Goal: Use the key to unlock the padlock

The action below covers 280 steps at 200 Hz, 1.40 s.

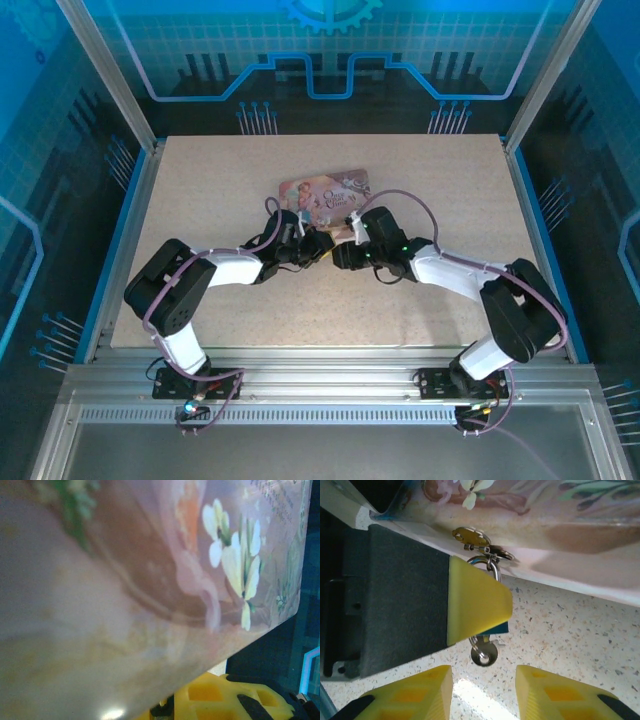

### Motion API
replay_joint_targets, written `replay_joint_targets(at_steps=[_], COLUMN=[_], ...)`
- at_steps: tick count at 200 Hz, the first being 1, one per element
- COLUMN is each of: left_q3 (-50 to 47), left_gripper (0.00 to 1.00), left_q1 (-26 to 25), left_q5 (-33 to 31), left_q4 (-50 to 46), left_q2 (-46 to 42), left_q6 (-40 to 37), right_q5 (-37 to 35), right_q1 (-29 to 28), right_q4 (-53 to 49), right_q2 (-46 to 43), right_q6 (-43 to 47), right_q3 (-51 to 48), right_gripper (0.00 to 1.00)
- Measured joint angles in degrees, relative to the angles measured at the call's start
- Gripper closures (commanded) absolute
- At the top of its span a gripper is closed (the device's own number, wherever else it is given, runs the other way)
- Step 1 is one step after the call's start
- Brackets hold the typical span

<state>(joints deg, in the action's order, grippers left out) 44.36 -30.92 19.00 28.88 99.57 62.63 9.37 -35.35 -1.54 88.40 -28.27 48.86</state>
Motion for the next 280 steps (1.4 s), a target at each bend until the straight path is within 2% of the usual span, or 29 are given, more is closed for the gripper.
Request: replay_joint_targets(at_steps=[125, 193, 280], left_q3=[0.17, 0.17, 0.61], left_gripper=[0.93, 0.93, 0.93], left_q1=[0.46, 0.28, 0.22], left_q5=[-0.33, 0.24, 0.42], left_q4=[-1.64, -1.68, -2.60], left_q2=[0.00, -0.44, -0.96], left_q6=[0.00, 0.00, -0.04], right_q5=[-0.81, -3.23, -4.50], right_q1=[-0.66, -1.49, -2.93], right_q4=[-1.90, 2.91, 4.24], right_q2=[3.19, -0.33, 0.50], right_q6=[2.43, 2.43, 2.93], right_q3=[3.43, -2.95, -1.95], right_gripper=[0.62, 0.61, 0.62])
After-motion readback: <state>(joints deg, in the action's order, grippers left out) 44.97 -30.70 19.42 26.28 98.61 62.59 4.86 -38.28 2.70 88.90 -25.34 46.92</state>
